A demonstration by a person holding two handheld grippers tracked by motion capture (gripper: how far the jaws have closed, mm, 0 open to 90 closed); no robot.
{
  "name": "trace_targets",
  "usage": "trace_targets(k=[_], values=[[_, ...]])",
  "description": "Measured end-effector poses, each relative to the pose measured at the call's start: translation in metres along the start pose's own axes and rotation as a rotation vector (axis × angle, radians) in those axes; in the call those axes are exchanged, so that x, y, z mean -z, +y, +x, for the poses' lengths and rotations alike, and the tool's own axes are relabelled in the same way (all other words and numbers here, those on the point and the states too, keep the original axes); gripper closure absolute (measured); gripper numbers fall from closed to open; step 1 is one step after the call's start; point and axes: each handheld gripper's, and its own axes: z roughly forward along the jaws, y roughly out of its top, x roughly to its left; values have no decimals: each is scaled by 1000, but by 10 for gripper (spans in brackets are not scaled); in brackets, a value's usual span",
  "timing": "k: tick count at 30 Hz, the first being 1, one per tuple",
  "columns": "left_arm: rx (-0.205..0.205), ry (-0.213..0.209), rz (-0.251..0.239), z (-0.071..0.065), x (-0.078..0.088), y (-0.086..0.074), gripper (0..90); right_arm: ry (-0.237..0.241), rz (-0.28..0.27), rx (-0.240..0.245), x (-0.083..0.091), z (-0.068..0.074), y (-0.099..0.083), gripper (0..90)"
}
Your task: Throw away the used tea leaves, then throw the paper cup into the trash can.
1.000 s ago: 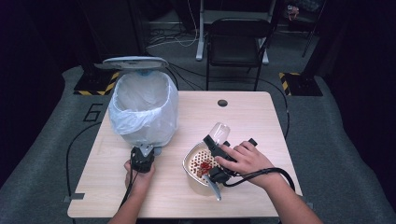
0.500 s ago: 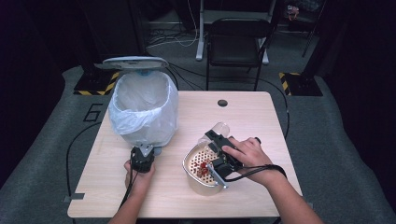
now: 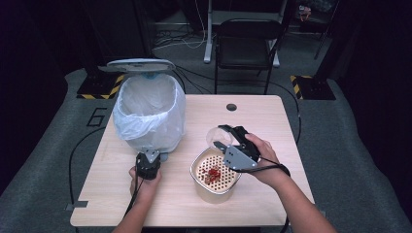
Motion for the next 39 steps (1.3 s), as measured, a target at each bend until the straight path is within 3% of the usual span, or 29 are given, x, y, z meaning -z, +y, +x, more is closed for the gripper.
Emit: trace_targets(k=[6,8,9,10,16,20,25,32,39], values=[[0,0,-1,0,0,0,900,36,-60,-177,-1,-10,-5,429],[-1,-3,7,0,0,0,900,59,-83,-261,0,-13,-7,429],[0,-3,7,0,0,0,900,79,-101,-337,0,-15,-9,429],[-1,-3,7,0,0,0,900,79,-101,-337,0,-15,-9,429],[1,-2,-1,0,0,0,900,170,-125,-546,-3,-22,-13,430],[1,-6,5,1,0,0,900,203,-129,-679,-5,-26,-14,431],[8,-8,3,1,0,0,900,232,-97,-738,-6,-31,-10,432],[6,-7,4,1,0,0,900,265,-67,-761,-13,-46,12,434],[9,-4,-4,1,0,0,900,295,-55,-776,-32,-60,36,435]])
